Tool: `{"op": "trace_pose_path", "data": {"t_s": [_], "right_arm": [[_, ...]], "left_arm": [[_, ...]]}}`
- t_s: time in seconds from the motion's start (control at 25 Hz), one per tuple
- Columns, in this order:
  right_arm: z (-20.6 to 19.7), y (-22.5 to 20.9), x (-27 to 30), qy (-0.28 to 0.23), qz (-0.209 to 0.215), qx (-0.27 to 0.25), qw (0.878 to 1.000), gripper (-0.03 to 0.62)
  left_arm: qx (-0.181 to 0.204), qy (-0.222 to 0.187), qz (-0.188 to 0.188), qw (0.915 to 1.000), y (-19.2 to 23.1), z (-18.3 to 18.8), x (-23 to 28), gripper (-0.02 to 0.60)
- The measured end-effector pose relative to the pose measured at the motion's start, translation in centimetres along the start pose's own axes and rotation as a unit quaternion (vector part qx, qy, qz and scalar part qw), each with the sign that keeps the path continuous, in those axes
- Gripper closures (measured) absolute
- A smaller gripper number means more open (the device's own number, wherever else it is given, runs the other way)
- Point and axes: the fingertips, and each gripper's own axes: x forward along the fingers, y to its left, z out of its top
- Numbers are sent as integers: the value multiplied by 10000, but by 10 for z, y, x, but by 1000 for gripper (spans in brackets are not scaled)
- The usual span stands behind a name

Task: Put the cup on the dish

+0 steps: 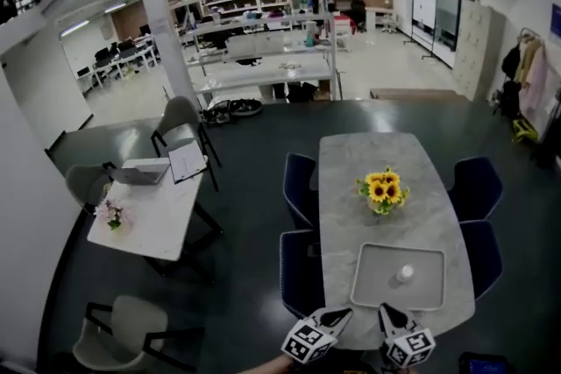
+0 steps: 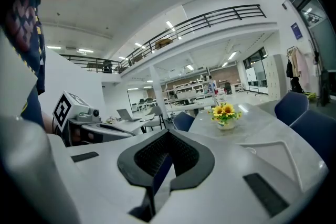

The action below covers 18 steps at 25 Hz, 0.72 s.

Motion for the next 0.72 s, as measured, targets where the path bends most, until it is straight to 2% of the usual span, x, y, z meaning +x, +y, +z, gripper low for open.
{"op": "trace_pose_path", "data": {"t_s": [0.12, 0.28, 0.56, 0.72], "right_arm": [[8, 18, 6, -164, 203, -205, 9995, 588], [14, 39, 11, -306, 540, -300, 9976, 588], [17, 64, 12, -342, 892, -334, 9949, 588], [19, 78, 15, -342, 1120, -388, 9924, 588]], "left_arm": [[84, -303, 77, 9995, -1, 15, -21, 581], [85, -559, 207, 9982, 7, 12, -43, 581], [19, -1007, 877, 9910, 23, 12, -86, 581], [-16, -953, 1294, 9870, 22, 7, -116, 581]]}}
